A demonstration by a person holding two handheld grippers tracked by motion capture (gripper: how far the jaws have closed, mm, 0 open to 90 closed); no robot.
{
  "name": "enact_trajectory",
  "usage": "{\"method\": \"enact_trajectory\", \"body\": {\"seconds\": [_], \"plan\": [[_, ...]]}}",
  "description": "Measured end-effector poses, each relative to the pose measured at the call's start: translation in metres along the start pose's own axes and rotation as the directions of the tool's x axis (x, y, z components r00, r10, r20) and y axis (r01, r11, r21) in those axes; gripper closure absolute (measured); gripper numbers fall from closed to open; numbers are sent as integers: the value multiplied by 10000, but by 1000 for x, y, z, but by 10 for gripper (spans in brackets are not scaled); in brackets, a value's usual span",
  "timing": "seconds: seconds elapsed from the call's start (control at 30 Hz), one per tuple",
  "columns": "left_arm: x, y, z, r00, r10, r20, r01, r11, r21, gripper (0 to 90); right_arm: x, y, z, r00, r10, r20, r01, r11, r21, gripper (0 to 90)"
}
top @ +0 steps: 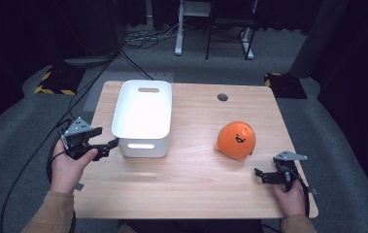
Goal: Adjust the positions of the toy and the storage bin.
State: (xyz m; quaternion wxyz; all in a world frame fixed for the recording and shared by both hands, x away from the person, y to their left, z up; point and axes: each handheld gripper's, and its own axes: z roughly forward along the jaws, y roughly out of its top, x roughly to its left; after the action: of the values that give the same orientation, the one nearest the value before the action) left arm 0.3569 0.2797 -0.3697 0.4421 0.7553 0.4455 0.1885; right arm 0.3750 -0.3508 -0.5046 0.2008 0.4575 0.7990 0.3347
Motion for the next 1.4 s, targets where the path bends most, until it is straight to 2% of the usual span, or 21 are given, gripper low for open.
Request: {"method": "enact_trajectory", "body": {"seconds": [0.1,0.13,0.23,0.4,0.57,0.83,0.87,0.9,0.97,1.1,1.2,1.4], "plan": [[4,6,2,9999,-87,112,89,9998,-184,239,0,0,0,10000,2,1,-2,10000,-3,23],[8,11,5,9992,-183,346,197,9989,-417,236,0,0,0,10000,-10,1,10,10000,5,23],[13,17,12,9991,-242,350,260,9982,-546,233,0,0,0,10000,4,-9,-4,10000,-1,23],[18,22,24,9994,-217,275,229,9988,-440,235,0,0,0,10000,6,-11,-6,10000,-6,24],[24,22,45,9999,-48,-130,46,9999,-111,255,0,0,0,10000,-4,-9,4,10000,-4,24],[31,12,62,9997,-246,20,246,9996,110,321,0,0,0,10000,12,-10,-12,10000,1,24],[32,10,63,9997,-231,55,230,9996,182,357,0,0,0,10000,-3,-9,3,10000,-4,24],[32,8,64,9998,-173,140,169,9995,263,384,0,0,0,10000,-2,-9,2,10000,-5,24],[31,6,64,9996,-159,253,156,9998,133,427,0,0,0,10000,-14,0,14,10000,-8,25],[27,5,62,10000,-12,95,12,10000,56,445,0,0,0,10000,-11,19,12,10000,-38,26],[22,4,61,9999,99,39,-99,10000,2,446,0,0,0,10000,-10,18,10,10000,-36,27],[3,2,60,9991,218,375,-221,9997,71,424,1,0,0,10000,19,12,-19,10000,-27,28]]}}
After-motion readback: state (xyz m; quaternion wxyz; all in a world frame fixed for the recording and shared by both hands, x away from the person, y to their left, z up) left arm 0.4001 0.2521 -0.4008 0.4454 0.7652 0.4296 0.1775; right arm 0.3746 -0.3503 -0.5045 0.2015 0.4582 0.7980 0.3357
